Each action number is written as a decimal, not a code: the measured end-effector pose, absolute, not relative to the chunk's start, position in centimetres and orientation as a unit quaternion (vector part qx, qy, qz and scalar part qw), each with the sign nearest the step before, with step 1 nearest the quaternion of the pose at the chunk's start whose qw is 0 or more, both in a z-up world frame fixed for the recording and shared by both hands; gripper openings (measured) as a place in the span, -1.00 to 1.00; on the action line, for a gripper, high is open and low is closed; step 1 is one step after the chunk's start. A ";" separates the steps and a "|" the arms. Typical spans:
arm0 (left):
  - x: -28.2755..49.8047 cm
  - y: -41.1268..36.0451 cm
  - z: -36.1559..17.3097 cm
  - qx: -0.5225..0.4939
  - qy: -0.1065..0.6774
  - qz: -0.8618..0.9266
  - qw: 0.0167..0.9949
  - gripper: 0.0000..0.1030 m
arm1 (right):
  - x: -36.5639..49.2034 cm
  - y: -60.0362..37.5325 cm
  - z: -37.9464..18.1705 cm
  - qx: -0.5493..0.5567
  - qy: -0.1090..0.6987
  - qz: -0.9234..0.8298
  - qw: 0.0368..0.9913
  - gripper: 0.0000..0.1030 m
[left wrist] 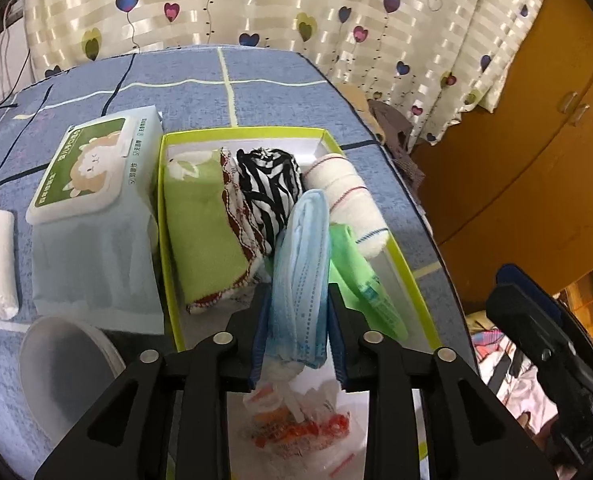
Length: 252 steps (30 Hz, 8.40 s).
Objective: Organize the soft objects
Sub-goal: 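Lower the blue mask into the tray and open the left tool, then withdraw both tools from the tray toward the remaining white items, then grasp the white sock with the left tool while the right tool grasps the white rolled cloth, then lift the white sock and rolled cloth and carry both toward the white tray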
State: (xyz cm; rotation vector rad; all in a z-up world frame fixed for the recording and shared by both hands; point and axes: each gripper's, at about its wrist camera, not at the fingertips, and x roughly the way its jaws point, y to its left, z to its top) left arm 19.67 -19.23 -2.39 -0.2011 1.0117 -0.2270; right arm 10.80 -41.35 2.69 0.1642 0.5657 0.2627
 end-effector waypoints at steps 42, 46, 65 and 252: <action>5.4 -8.5 5.8 -0.116 0.348 -0.145 0.919 -0.10 | 3.2 -29.4 6.6 -0.002 0.264 0.150 0.953 0.07; 4.9 -7.6 5.6 -0.120 0.350 -0.146 0.918 -0.10 | 3.0 -27.8 6.5 -0.013 0.267 0.162 0.950 0.08; 3.6 -4.7 5.7 -0.130 0.336 -0.099 0.928 -0.10 | 3.4 -24.3 6.1 -0.037 0.282 0.191 0.940 0.09; 4.7 -9.0 6.4 -0.101 0.350 -0.098 0.926 -0.50 | 3.0 -28.2 6.8 -0.003 0.273 0.195 0.942 -0.62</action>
